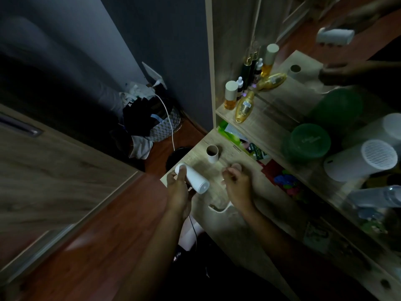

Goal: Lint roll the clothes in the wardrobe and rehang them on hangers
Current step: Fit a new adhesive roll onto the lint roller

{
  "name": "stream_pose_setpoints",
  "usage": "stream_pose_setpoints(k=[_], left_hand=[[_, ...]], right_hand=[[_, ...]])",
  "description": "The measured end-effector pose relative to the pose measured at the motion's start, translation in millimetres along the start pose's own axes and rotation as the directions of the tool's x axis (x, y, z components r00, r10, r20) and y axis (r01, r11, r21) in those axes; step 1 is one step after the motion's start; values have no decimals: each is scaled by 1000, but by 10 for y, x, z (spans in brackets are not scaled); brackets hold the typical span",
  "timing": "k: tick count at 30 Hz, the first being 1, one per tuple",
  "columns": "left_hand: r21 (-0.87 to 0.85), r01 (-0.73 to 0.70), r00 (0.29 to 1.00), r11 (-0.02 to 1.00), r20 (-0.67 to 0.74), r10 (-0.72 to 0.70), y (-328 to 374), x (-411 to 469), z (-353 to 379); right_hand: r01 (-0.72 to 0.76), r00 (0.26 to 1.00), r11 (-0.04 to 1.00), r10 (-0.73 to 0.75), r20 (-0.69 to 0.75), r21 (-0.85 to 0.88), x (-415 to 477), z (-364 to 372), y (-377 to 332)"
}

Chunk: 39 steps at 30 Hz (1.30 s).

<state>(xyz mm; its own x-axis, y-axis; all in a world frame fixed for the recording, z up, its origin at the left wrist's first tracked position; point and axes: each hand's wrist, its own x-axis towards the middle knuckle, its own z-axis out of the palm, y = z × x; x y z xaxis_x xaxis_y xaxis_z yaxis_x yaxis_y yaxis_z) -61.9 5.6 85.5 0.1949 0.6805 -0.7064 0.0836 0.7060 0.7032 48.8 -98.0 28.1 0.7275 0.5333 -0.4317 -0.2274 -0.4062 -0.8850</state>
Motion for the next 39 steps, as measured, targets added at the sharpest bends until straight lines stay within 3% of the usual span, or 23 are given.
stream_pose_setpoints(k=[2, 4, 7, 12, 21, 27, 39], left_hand=[[19, -89, 995, 996, -32, 89, 32, -31, 9], [83, -193, 980, 978, -35, 197, 72, -94, 24], [194, -329, 942, 924, -8, 336, 93, -148, 23], [232, -434, 897, 871, 19, 442, 94, -168, 1], [195, -459, 875, 867, -73, 479, 92, -220, 11], [221, -504, 847, 835, -60, 528, 121, -196, -12], [200, -486, 853, 851, -103, 511, 143, -137, -41]], right_hand=[[-190, 972, 949, 147, 182, 250, -196, 84, -95], [-353, 919, 826, 217, 331, 439, -322, 149, -165], [-380, 897, 747, 153, 415, 546, -434, 200, -271], [-396, 875, 724, 112, 471, 565, -441, 189, -342], [-408, 880, 726, 150, 451, 554, -401, 219, -298], [-404, 879, 710, 127, 459, 577, -389, 235, -269], [-298, 916, 797, 82, 394, 525, -364, 258, -255]])
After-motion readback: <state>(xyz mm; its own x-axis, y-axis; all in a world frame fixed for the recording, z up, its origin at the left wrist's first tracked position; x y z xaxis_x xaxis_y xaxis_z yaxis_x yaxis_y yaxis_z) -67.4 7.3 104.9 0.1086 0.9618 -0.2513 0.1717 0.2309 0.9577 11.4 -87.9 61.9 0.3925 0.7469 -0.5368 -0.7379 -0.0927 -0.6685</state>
